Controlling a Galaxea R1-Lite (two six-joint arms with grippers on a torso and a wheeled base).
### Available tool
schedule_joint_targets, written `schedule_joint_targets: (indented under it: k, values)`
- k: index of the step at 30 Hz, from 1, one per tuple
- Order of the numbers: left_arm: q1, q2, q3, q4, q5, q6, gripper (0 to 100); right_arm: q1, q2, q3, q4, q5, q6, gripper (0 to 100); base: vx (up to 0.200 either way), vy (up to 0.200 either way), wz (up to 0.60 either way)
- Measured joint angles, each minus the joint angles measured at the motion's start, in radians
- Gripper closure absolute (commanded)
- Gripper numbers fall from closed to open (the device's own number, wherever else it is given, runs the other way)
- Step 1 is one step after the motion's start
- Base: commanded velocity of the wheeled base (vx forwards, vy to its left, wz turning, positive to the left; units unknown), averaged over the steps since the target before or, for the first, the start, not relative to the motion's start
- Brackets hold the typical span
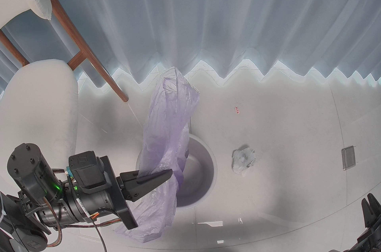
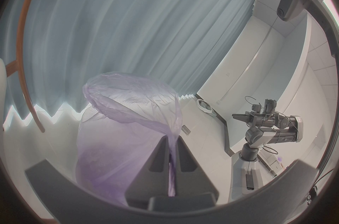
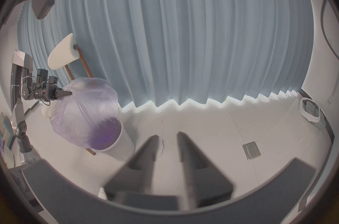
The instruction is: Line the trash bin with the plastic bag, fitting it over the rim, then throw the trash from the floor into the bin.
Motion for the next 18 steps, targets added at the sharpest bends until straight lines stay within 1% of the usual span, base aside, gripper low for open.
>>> schedule_joint_targets:
  k: [5,12,15,18]
  values:
    - [-0.016,-0.001,-0.004,0.0,-0.007,-0.007,100,0.0,0.0,0.0,0.001,0.001,-0.012,100,0.0,0.0,0.0]
    - [-0.029,0.003,-0.009,0.001,-0.013,-0.048,100,0.0,0.0,0.0,-0.001,-0.003,0.006,100,0.0,0.0,0.0]
    - [-0.035,0.01,-0.005,0.001,-0.013,-0.048,100,0.0,0.001,-0.011,-0.026,-0.003,0.012,100,0.0,0.0,0.0]
    - [-0.035,0.017,-0.005,0.0,-0.012,-0.048,100,0.0,0.026,-0.058,-0.07,-0.003,0.012,100,0.0,0.0,0.0]
